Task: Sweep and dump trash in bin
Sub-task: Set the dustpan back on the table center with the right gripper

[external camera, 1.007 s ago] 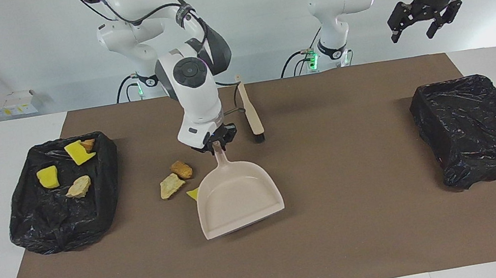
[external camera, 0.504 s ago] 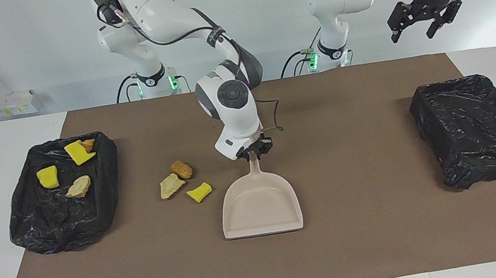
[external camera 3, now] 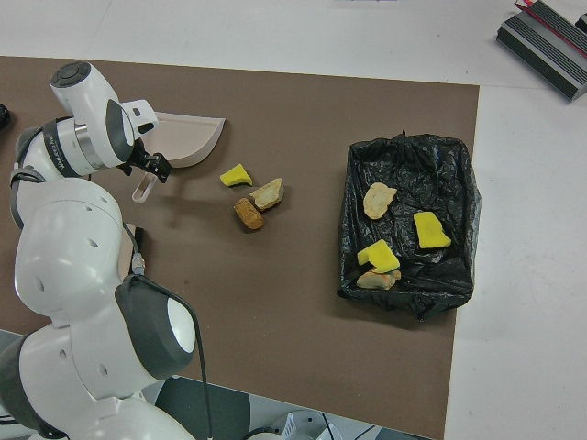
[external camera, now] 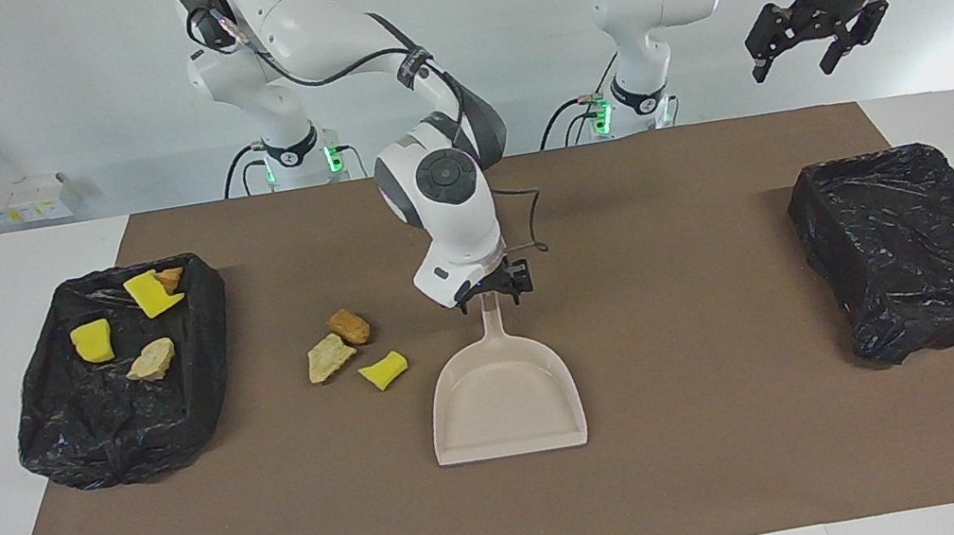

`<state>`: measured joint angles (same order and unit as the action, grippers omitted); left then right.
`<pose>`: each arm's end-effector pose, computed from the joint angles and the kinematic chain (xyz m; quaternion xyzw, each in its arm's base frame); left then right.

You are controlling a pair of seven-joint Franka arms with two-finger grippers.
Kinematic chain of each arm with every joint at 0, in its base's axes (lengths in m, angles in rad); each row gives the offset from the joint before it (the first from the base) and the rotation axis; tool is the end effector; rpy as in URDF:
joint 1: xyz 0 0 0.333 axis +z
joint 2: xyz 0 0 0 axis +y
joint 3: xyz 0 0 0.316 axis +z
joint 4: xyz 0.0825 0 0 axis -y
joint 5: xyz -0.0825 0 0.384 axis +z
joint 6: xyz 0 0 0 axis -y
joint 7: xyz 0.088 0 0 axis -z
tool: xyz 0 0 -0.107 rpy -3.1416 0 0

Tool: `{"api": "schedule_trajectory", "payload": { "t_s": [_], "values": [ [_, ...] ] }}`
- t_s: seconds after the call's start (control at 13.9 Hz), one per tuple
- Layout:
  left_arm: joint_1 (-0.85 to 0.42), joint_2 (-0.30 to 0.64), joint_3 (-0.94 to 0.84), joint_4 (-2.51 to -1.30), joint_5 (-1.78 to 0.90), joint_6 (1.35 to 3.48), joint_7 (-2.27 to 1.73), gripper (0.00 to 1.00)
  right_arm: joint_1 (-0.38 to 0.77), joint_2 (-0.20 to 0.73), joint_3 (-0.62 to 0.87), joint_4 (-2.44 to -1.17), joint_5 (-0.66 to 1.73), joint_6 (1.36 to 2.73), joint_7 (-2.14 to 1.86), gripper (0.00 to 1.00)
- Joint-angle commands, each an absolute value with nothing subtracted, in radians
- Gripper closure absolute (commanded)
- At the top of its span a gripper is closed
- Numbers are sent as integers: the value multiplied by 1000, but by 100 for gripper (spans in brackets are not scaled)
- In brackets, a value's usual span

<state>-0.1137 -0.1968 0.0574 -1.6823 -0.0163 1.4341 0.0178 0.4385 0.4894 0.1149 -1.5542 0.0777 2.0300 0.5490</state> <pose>0.4765 -0.0256 0.6624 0.9988 -0.0386 -0.0261 0.0132 0.5882 0.3557 0.3657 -0.9978 0.0217 0.0370 0.0497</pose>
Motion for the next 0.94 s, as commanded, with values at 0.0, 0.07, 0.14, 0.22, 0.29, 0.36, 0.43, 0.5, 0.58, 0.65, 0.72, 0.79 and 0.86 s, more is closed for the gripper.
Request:
{"api": "schedule_trajectory", "payload": {
  "t_s": [0.0,0.07,0.14,0.22,0.29,0.36,0.43,0.5,0.58,0.65,0.72,0.79,0.86],
  "values": [
    [-114,-195,57,-1666,3,1417,14,0,425,421,115,-1565,101,1978,534,0],
    [-114,-195,57,-1666,3,1417,15,0,422,391,115,-1574,101,1955,534,0],
    [-114,-195,57,-1666,5,1417,15,0,417,367,115,-1586,101,1948,532,0],
    [-114,-195,57,-1666,3,1417,15,0,411,336,115,-1612,101,1945,532,0],
    [-114,-195,57,-1666,3,1417,15,0,408,296,115,-1649,101,1944,529,0],
    [-114,-195,57,-1666,5,1417,15,0,408,258,115,-1685,106,1930,513,0],
    [-114,-195,57,-1666,5,1417,15,0,410,220,115,-1724,109,1908,502,0],
    [-114,-195,57,-1666,3,1417,14,0,414,181,115,-1773,110,1907,499,0],
    [-114,-195,57,-1666,5,1417,15,0,420,140,115,-1823,112,1911,499,0],
    [-114,-195,57,-1666,5,1417,15,0,426,102,117,-1866,113,1911,499,0],
    [-114,-195,57,-1666,3,1417,15,0,434,69,117,-1903,136,1911,499,0],
    [-114,-195,57,-1666,3,1417,15,0,449,33,117,-1954,171,1917,499,0],
    [-114,-195,57,-1666,3,1419,15,0,466,-1,117,-2010,187,1937,500,0]
  ]
}}
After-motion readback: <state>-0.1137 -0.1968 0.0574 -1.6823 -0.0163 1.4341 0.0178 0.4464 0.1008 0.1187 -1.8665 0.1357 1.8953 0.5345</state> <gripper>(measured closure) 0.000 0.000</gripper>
